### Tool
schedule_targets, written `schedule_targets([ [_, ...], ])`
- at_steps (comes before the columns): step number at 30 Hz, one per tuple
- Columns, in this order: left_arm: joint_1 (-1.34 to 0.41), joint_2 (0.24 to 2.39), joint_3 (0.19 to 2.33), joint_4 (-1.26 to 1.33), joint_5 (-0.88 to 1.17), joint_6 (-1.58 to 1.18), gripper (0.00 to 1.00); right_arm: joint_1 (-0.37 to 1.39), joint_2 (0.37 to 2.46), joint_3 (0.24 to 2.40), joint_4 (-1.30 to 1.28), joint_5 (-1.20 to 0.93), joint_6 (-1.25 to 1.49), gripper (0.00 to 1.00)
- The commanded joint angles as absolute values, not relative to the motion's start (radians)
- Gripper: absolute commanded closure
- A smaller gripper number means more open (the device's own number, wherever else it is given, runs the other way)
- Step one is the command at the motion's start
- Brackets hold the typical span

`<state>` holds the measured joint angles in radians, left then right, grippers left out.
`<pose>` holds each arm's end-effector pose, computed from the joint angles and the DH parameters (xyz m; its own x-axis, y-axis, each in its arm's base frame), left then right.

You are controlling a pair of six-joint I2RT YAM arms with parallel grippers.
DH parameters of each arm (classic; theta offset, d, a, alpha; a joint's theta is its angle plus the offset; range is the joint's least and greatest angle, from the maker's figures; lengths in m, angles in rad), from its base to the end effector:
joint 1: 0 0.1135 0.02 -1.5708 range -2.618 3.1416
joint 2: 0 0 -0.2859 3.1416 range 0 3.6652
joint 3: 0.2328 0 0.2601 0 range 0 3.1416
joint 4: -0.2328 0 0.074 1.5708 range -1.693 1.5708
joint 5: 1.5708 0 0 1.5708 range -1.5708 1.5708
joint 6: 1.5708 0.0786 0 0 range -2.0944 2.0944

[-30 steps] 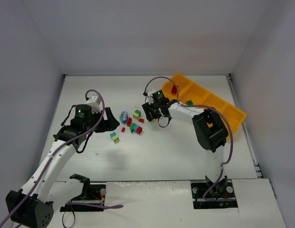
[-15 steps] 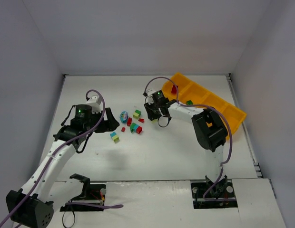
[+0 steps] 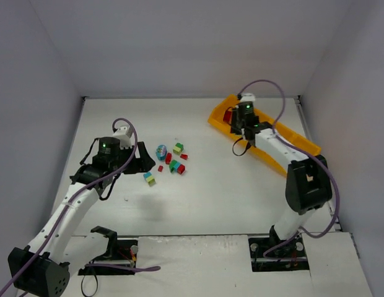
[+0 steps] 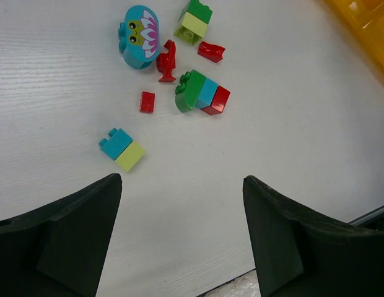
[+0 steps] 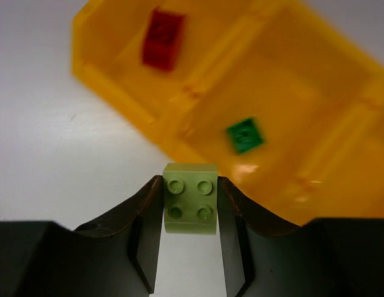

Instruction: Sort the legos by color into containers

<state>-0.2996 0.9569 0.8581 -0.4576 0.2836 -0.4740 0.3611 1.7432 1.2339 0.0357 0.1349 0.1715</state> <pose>0.2228 -0.0918 0.3030 -0.6819 -0.2480 -0.6881 0.2238 0.8249 -0.5191 0.4289 0.1507 0.2549 -0.4611 0.0067 -0.8873 -0.1618 0.9826 0.0914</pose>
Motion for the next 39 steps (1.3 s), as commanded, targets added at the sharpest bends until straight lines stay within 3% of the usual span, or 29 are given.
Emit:
schedule_targets([
  [1,-0.301,0.939,0.856,-0.407,0.287,-0.454,0.27,0.273,1.583,1.184,0.074,0.343,0.276,1.0],
  [9,-0.299,0.951,0.822,-0.356,0.291,-0.445,0.27,0.032,1.555,1.129,0.061,0.321,0.411,0.98],
  [13,-0.299,0.951,0.804,-0.333,0.291,-0.44,0.27,0.015,1.611,1.143,0.06,0.308,0.422,0.94],
  [19,-0.296,0.943,0.811,-0.345,0.262,-0.417,0.27,0.005,1.698,1.16,0.057,0.265,0.453,0.86],
  [29,-0.29,0.951,0.81,-0.341,0.259,-0.419,0.28,-0.04,1.733,1.154,0.052,0.235,0.463,0.57],
  [35,-0.288,0.957,0.81,-0.339,0.262,-0.42,0.27,-0.04,1.655,1.154,0.052,0.201,0.437,0.47],
  [39,-0.29,0.962,0.811,-0.337,0.264,-0.42,0.27,-0.034,1.589,1.152,0.048,0.177,0.422,0.47],
])
